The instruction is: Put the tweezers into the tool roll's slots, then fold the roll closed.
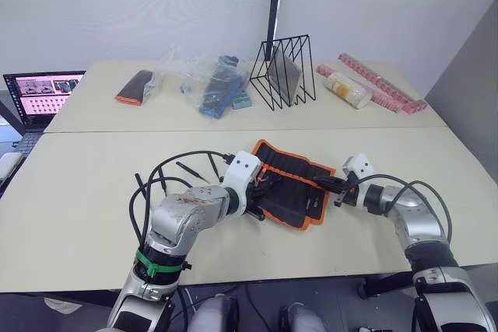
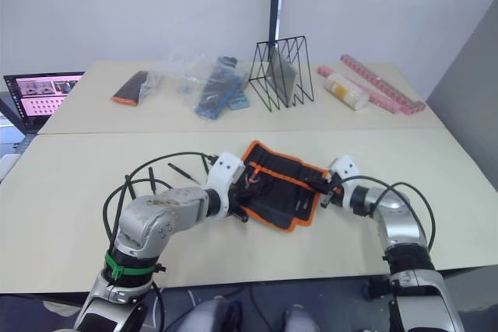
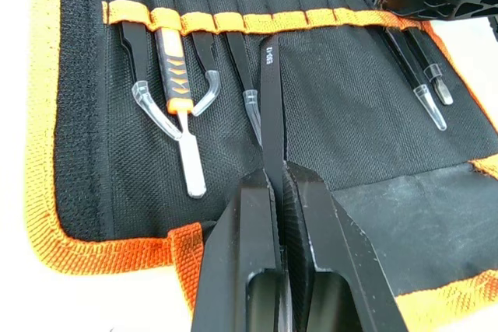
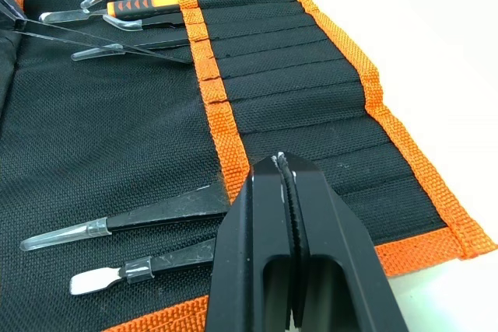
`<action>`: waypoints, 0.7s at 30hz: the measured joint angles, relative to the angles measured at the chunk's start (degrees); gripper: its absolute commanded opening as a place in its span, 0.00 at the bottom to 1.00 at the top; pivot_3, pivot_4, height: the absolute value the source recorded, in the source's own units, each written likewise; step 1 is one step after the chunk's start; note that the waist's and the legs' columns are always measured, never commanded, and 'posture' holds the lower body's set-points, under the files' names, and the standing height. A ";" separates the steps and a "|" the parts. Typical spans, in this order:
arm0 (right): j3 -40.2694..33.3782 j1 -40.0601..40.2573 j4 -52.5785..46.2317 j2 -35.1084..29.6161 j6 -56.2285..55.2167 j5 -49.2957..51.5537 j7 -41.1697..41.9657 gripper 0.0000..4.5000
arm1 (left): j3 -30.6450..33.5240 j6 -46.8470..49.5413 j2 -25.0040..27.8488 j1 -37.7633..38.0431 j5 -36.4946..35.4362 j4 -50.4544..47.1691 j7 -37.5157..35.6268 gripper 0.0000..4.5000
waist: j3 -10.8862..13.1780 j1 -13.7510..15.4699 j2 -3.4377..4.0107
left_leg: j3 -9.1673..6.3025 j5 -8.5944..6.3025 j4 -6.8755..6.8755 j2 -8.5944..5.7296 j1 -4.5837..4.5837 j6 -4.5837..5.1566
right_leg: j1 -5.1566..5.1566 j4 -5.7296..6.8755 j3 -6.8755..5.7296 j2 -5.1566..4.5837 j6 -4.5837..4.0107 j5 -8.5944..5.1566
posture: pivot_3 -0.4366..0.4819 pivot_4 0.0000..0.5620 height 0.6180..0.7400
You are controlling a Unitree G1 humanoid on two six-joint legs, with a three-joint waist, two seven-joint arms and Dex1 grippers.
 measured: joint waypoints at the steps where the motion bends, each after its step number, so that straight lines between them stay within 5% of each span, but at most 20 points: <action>1: 0.03 0.00 0.00 0.00 -0.02 0.00 0.01 0.01 | -0.01 0.02 0.02 0.00 0.07 -0.02 0.00 0.00 | 0.00 -0.01 0.00 | 0.00 0.00 0.00 0.00 0.00 0.00 | 0.00 0.00 0.00 0.00 0.00 0.00 | 0.48 0.27 0.71; 21: 0.65 -0.42 1.05 0.00 -0.84 -0.04 0.25 0.01 | -1.95 -1.92 -1.32 -0.74 4.47 0.83 1.04 0.00 | 0.00 -0.13 0.00 | 0.00 0.00 0.00 0.01 0.01 0.00 | 0.01 0.00 0.02 -0.01 0.00 0.00 | 0.48 0.27 0.71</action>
